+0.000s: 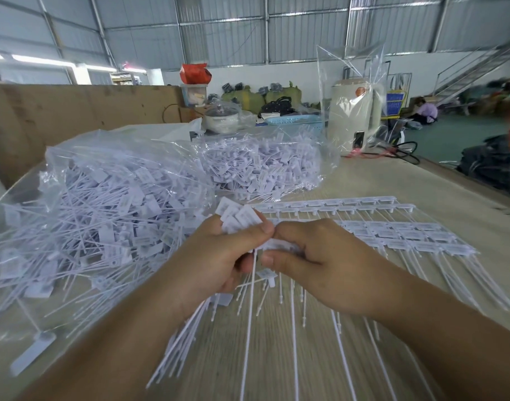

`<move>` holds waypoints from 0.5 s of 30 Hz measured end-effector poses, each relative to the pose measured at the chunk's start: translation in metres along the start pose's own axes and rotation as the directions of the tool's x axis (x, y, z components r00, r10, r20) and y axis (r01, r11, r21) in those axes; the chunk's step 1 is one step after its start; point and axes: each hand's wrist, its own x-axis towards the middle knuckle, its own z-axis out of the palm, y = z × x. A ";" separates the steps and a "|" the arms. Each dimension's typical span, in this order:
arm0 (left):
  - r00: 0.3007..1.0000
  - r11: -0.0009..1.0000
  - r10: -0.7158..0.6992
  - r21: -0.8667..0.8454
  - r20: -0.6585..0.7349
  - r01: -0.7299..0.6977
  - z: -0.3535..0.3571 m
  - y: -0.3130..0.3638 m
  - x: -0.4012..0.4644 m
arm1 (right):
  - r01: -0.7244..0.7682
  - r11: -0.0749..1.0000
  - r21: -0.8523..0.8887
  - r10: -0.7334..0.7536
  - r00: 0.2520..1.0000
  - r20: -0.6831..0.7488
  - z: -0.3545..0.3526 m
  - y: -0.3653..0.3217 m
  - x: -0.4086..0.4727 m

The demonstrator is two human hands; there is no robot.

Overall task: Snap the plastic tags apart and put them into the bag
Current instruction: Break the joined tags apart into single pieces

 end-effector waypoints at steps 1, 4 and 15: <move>1.000 1.000 0.007 0.000 0.008 -0.007 0.000 0.000 0.000 | -0.006 0.999 -0.037 0.006 1.000 -0.003 0.001 -0.001 0.000; 1.000 0.999 0.016 -0.033 -0.024 -0.017 0.002 0.000 0.001 | -0.036 0.991 -0.132 0.027 0.997 -0.067 0.002 -0.004 0.001; 0.968 0.988 0.040 -0.135 -0.249 -0.076 0.018 0.003 -0.002 | -0.107 0.953 -0.282 0.030 0.963 -0.266 0.013 -0.017 0.001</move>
